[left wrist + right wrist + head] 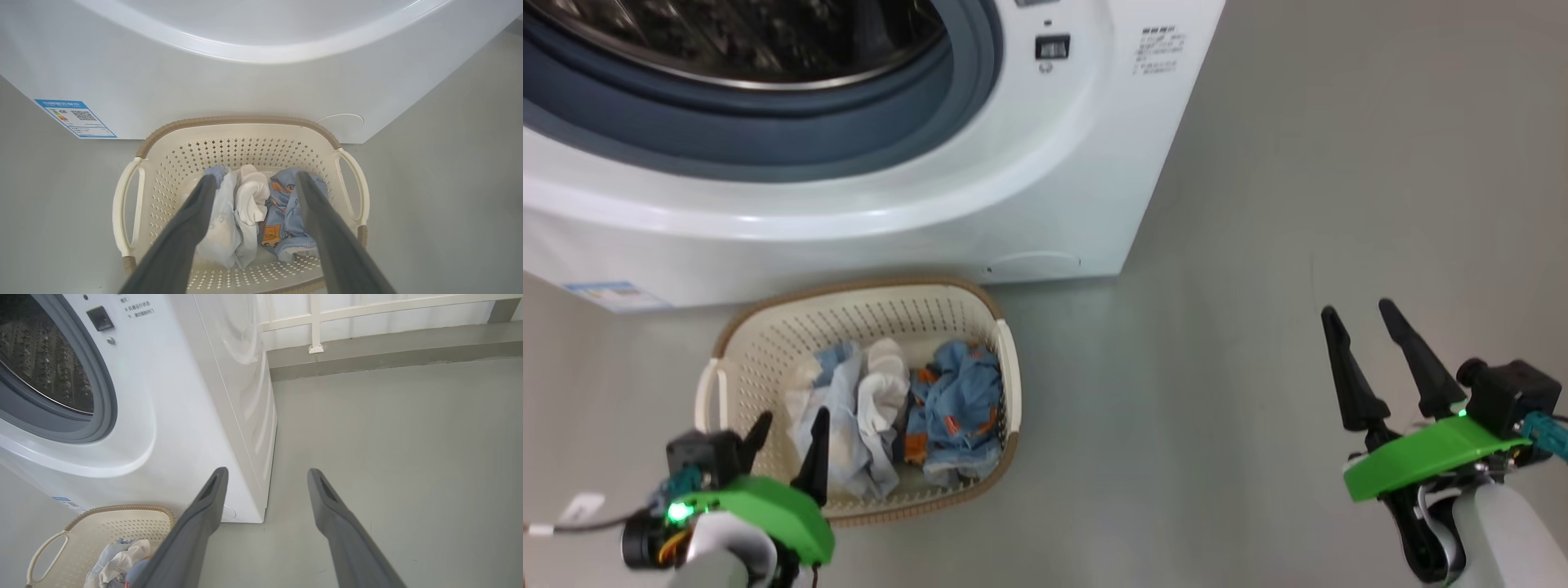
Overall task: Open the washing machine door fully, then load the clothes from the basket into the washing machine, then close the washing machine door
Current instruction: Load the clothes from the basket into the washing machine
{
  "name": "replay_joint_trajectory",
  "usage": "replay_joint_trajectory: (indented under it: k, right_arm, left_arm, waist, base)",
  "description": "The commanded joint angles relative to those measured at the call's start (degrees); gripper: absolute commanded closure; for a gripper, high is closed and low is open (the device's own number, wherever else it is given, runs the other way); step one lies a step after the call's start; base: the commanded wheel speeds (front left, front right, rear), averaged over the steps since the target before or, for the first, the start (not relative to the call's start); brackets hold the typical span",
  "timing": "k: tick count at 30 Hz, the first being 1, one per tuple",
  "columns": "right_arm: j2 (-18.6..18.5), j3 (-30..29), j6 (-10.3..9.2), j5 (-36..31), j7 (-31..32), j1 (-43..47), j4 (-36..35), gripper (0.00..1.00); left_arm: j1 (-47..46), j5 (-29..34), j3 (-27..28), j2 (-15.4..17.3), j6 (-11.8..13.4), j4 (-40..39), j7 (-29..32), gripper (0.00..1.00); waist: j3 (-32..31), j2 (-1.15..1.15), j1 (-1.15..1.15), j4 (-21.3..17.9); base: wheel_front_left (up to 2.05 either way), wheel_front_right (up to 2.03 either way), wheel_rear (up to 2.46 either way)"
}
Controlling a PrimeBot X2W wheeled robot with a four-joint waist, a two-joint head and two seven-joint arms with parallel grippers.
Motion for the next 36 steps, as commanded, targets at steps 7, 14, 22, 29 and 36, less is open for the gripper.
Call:
replay_joint_trajectory:
  k: [7,14,22,29,36]
  right_arm:
    - [0.2,1.2,0.09,-0.6,-0.7,-3.1,-2.2,0.00]
    - [0.6,1.3,0.09,-0.7,-0.7,-5.6,-2.5,0.00]
    - [0.8,1.1,0.09,-0.8,-0.7,-7.7,-3.0,0.00]
    - [0.8,1.2,0.09,-1.0,-0.7,-9.1,-3.3,0.00]
    - [0.8,1.7,0.09,-1.2,-0.7,-10.2,-3.7,0.00]
  left_arm:
    - [-8.0,-0.4,-0.4,1.4,-0.1,6.5,-0.4,0.00]
    - [-14.1,-1.5,-3.2,1.8,-0.1,13.3,-0.4,0.00]
    - [-20.1,-3.1,-6.4,2.4,-0.1,19.6,-0.4,0.00]
    - [-24.6,-5.2,-9.3,2.7,-0.1,24.9,-0.4,0.00]
    - [-28.0,-7.2,-12.7,2.9,-0.1,28.3,0.1,0.00]
  waist:
    - [7.3,0.00,0.00,-0.4]
    - [11.7,0.00,0.00,-0.8]
    - [16.1,0.00,0.00,-1.2]
    - [19.3,0.00,0.00,-1.3]
    - [22.0,0.00,0.00,-1.4]
  base:
    - [0.00,0.00,0.00]
    - [0.00,0.00,0.00]
    - [0.00,0.00,0.00]
    - [0.00,0.00,0.00]
    - [0.00,0.00,0.00]
